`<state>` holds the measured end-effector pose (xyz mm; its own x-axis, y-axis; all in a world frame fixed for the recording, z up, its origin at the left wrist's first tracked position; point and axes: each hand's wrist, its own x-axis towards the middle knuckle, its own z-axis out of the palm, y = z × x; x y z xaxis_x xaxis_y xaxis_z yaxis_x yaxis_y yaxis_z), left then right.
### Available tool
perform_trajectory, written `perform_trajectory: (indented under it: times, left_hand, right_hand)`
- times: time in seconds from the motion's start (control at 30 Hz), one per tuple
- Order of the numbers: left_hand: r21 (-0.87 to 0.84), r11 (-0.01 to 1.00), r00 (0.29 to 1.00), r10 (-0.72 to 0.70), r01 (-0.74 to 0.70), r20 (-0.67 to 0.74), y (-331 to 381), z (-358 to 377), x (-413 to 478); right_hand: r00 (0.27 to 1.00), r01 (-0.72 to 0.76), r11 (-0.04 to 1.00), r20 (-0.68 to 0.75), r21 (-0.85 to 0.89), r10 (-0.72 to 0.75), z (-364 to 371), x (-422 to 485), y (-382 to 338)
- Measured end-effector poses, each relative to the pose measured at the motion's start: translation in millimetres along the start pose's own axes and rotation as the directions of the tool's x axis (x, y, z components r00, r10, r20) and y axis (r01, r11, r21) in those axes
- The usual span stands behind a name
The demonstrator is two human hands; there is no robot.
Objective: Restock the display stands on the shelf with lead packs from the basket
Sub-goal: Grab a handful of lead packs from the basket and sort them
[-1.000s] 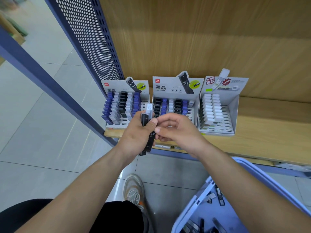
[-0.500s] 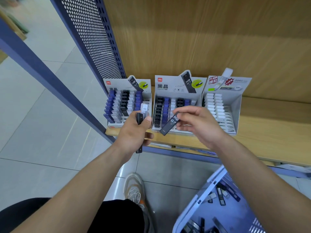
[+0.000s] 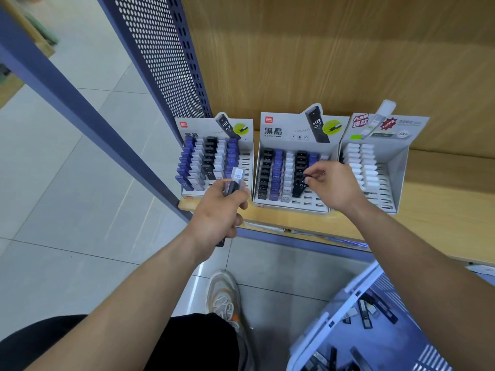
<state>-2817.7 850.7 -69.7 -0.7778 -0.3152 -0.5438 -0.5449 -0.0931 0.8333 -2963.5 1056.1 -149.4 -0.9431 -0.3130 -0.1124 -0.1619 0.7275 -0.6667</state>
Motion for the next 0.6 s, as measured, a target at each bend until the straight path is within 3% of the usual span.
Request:
perform_trajectory:
  times: [0.2,0.6]
  left_hand:
    - [-0.055,0.998,1.000,-0.016,0.016,0.001,0,-1,1]
    - [-0.095,0.992,0.989,0.094,-0.084,0.113,1,-1,-2]
  right_hand:
    - [0.993,0.114,0.989,0.005,-0.098,-0.114,1,-3,6]
    - [0.979,0.205,0.973,0.008,-0.107,-0.206,14,-5,1]
